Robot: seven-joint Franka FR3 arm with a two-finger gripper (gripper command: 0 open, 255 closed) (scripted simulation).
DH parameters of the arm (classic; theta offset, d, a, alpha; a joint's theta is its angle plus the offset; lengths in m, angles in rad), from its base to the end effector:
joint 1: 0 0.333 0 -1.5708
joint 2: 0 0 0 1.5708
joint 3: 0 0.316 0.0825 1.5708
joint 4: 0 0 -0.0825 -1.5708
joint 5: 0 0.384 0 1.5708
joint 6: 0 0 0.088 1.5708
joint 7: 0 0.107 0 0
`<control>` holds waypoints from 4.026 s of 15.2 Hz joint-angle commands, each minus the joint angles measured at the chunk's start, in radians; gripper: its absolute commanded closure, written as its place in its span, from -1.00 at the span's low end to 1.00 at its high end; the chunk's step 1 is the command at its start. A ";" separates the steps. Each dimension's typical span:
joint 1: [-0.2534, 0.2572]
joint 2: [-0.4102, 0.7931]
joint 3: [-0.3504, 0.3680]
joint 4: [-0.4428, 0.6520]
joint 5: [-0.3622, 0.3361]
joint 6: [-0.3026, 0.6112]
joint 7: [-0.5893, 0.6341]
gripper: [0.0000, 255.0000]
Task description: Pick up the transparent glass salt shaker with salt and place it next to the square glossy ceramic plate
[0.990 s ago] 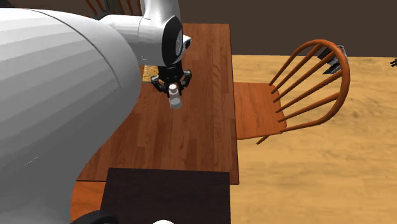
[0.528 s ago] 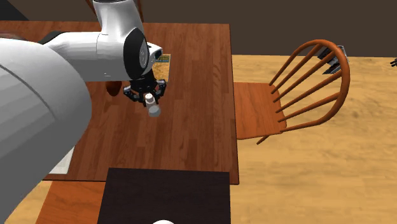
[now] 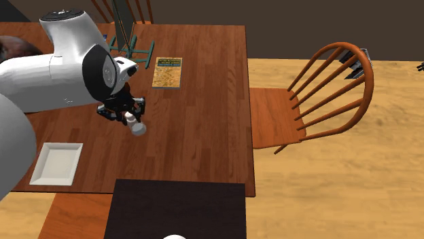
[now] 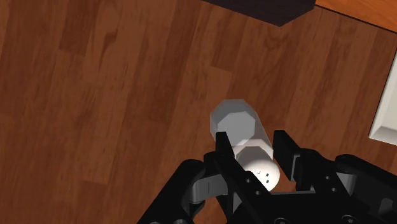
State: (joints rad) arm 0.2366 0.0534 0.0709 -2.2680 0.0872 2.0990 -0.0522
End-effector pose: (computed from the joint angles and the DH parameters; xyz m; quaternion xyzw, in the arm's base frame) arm 0.4740 0.1549 0.3190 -0.9814 -0.1522 0.1146 0.0225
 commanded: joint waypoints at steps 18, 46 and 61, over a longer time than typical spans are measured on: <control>0.256 0.076 0.233 0.085 0.073 0.043 0.445 1.00; 0.348 0.381 0.241 0.117 -0.002 0.322 0.557 1.00; 0.365 0.481 0.221 0.132 -0.026 0.406 0.559 1.00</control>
State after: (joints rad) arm 0.6016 0.5344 0.2917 -2.1359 0.0612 2.5045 0.5072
